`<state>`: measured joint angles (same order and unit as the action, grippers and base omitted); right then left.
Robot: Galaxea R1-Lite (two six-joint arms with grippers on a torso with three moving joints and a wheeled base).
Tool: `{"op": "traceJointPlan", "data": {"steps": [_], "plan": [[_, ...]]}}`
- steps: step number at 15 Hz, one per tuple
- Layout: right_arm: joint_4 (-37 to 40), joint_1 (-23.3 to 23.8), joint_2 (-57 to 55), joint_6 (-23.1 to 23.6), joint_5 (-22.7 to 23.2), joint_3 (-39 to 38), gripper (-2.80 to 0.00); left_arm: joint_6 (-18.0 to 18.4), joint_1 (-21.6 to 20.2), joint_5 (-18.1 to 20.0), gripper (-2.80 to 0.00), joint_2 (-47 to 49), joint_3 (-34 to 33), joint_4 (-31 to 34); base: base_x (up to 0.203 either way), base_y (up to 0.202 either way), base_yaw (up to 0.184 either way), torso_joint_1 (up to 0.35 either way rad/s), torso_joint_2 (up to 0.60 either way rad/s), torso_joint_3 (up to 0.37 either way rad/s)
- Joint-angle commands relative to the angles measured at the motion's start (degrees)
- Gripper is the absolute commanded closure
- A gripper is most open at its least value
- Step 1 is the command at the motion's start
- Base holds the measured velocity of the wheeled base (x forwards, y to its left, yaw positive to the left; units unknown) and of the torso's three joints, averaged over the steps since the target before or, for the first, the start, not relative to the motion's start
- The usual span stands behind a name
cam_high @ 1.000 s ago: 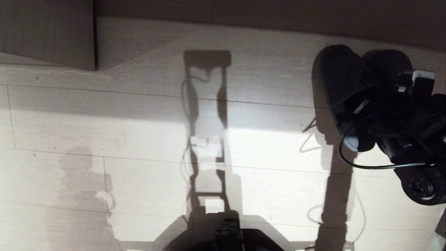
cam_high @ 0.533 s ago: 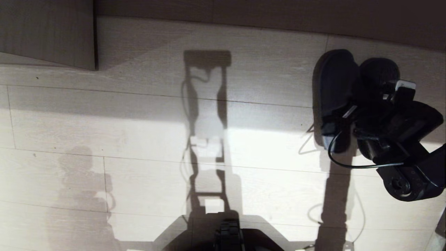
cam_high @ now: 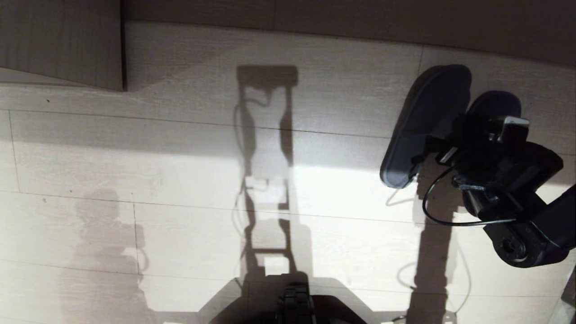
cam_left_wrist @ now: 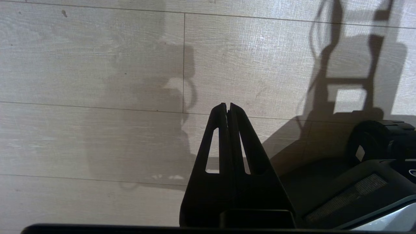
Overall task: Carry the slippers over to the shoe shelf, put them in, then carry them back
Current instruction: Place the slippers on the floor
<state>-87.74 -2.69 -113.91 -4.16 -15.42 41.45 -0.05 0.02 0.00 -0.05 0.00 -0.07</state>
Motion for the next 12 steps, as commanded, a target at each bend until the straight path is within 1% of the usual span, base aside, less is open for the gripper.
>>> {"op": "traceJointPlan", "data": {"steps": [1,4,6,8,10,12], "plan": [[0.1,0.0,-0.7,0.0,0.0,-1.5,-2.8,0.0,0.1,0.0,0.0,0.0,0.0,0.0,0.0,0.0,0.0,0.0,0.0,0.0],[0.1,0.0,0.5,0.0,1.0,-3.9,-2.8,0.0,0.0,0.0,0.0,0.0,0.0,0.0,0.0,0.0,0.0,0.0,0.0,0.0],[0.1,0.0,1.6,0.1,2.4,-6.2,-2.8,0.0,0.0,0.0,0.0,0.0,0.0,0.0,0.0,0.0,0.0,0.0,0.0,0.0],[0.1,0.1,1.7,0.1,3.5,-6.6,-2.8,0.0,0.1,0.0,0.0,0.0,0.0,0.0,0.0,0.0,0.0,0.0,0.0,0.0],[0.1,0.1,2.2,0.0,6.7,-6.6,-2.8,0.0,0.0,0.0,0.0,0.0,0.0,0.0,0.0,0.0,0.0,0.0,0.0,0.0],[0.8,0.5,4.3,0.1,8.1,-6.2,-2.8,0.0,0.0,0.0,0.0,0.0,0.0,0.0,0.0,0.0,0.0,0.0,0.0,0.0]]}}
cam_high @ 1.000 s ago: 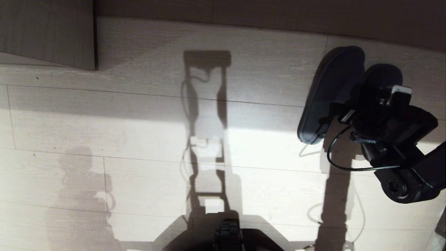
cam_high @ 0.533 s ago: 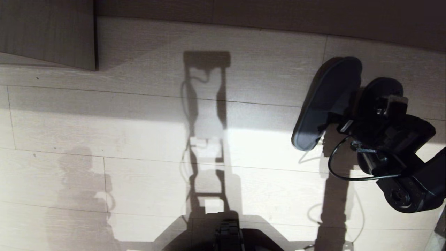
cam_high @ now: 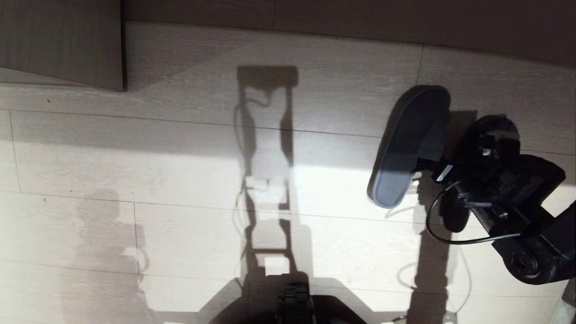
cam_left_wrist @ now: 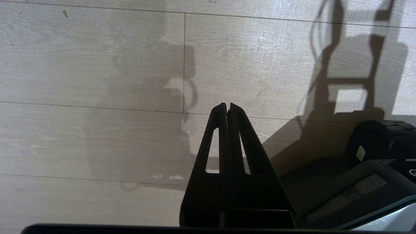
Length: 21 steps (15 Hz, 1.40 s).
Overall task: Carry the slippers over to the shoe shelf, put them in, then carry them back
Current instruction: Place the slippers on the floor
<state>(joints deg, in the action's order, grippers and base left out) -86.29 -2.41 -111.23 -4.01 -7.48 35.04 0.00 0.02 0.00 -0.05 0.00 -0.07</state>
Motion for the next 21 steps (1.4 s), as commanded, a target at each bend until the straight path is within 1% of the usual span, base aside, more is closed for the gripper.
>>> {"op": "traceJointPlan", "data": {"steps": [1,4,7,11,13,18,21], "plan": [[2.2,0.4,3.2,0.0,0.7,0.3,-2.8,-0.1,0.0,0.0,0.0,0.0,0.0,0.0,0.0,0.0,0.0,0.0,0.0,0.0],[11.3,0.8,7.3,0.4,0.8,0.1,-2.8,-0.1,0.1,0.0,0.0,0.0,0.0,0.0,0.0,0.0,0.0,0.0,0.0,0.0],[15.5,0.7,9.9,0.6,0.7,-0.5,-2.8,-0.1,0.0,0.0,0.0,0.0,0.0,0.0,0.0,0.0,0.0,0.0,0.0,0.0],[16.6,0.7,11.5,0.7,0.7,-4.5,-2.8,-0.1,0.1,0.0,0.0,0.0,0.0,0.0,0.0,0.0,0.0,0.0,0.0,0.0],[16.9,0.7,12.6,1.7,0.4,-6.0,-2.8,0.0,0.0,0.0,0.0,0.0,0.0,0.0,0.0,0.0,0.0,0.0,0.0,0.0],[25.1,0.7,16.3,3.3,0.2,-7.6,-2.8,0.0,0.0,0.0,0.0,0.0,0.0,0.0,0.0,0.0,0.0,0.0,0.0,0.0],[25.5,0.6,17.9,3.7,0.6,-8.5,-2.8,0.0,0.0,0.0,0.0,0.0,0.0,0.0,0.0,0.0,0.0,0.0,0.0,0.0]]}}
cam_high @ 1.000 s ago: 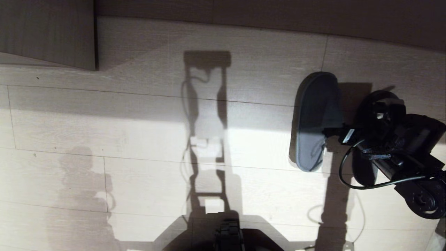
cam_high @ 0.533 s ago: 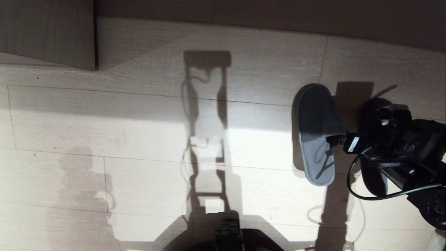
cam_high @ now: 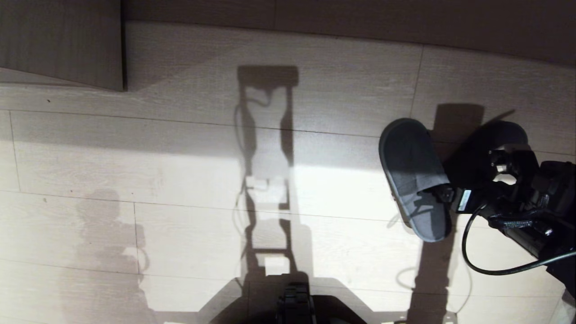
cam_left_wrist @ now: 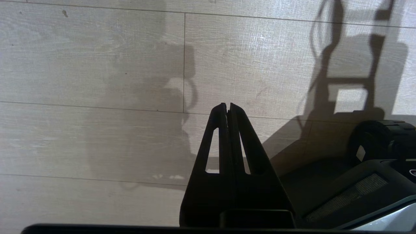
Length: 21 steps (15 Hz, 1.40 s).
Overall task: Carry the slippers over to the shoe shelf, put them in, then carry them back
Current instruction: Place the slippers on the floor
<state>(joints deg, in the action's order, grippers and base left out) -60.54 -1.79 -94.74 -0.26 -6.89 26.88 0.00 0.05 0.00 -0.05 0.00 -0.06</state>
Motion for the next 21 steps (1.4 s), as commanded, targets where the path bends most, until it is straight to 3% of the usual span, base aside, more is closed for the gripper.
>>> {"op": "traceJointPlan", "data": {"steps": [1,11,17,18,21], "plan": [[-0.1,-0.1,1.7,0.2,0.0,-1.1,-2.8,0.0,0.0,0.0,0.0,0.0,0.0,0.0,0.0,0.0,0.0,0.0,0.0,0.0],[-0.3,-0.3,14.5,2.8,3.0,-13.0,-2.8,0.0,0.0,0.0,0.0,0.0,0.0,0.0,0.0,0.0,0.0,0.0,0.0,0.0],[-0.5,1.4,9.7,-4.0,6.0,-3.8,-2.8,0.0,0.0,0.0,0.0,0.0,0.0,0.0,0.0,0.0,0.0,0.0,0.0,0.0],[-0.4,2.3,8.6,-4.1,5.7,-1.0,0.0,0.0,0.0,0.0,0.0,0.0,0.0,0.0,0.0,0.0,0.0,0.0,0.0,0.0],[1.2,8.6,6.5,0.3,0.3,1.7,0.0,0.0,0.0,0.0,0.0,0.0,0.0,0.0,0.0,0.0,0.0,0.0,0.0,0.0]]}}
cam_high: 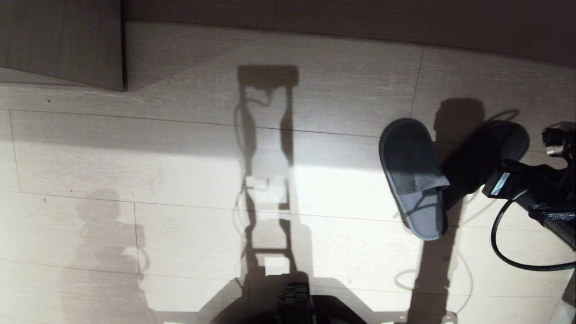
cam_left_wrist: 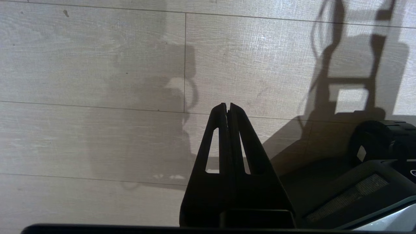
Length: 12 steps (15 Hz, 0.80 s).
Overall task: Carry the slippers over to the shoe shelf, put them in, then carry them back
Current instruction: Place the slippers on the floor
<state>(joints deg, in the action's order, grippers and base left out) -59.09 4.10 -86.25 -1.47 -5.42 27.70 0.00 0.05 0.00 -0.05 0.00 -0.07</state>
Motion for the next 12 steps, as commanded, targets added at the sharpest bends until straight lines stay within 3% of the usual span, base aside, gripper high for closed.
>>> {"op": "traceJointPlan", "data": {"steps": [1,5,12], "plan": [[-0.5,5.4,-3.1,3.0,-2.4,0.8,0.0,0.0,0.0,0.0,0.0,0.0,0.0,0.0,0.0,0.0,0.0,0.0,0.0,0.0],[-4.1,12.6,-7.7,3.9,-3.1,0.8,0.0,-0.1,0.0,0.0,0.0,0.0,0.0,0.0,0.0,0.0,0.0,0.0,0.0,0.0],[-16.6,13.5,-22.7,4.0,-3.5,1.9,0.0,-0.1,0.0,0.0,0.0,0.0,0.0,0.0,0.0,0.0,0.0,0.0,0.0,0.0]]}}
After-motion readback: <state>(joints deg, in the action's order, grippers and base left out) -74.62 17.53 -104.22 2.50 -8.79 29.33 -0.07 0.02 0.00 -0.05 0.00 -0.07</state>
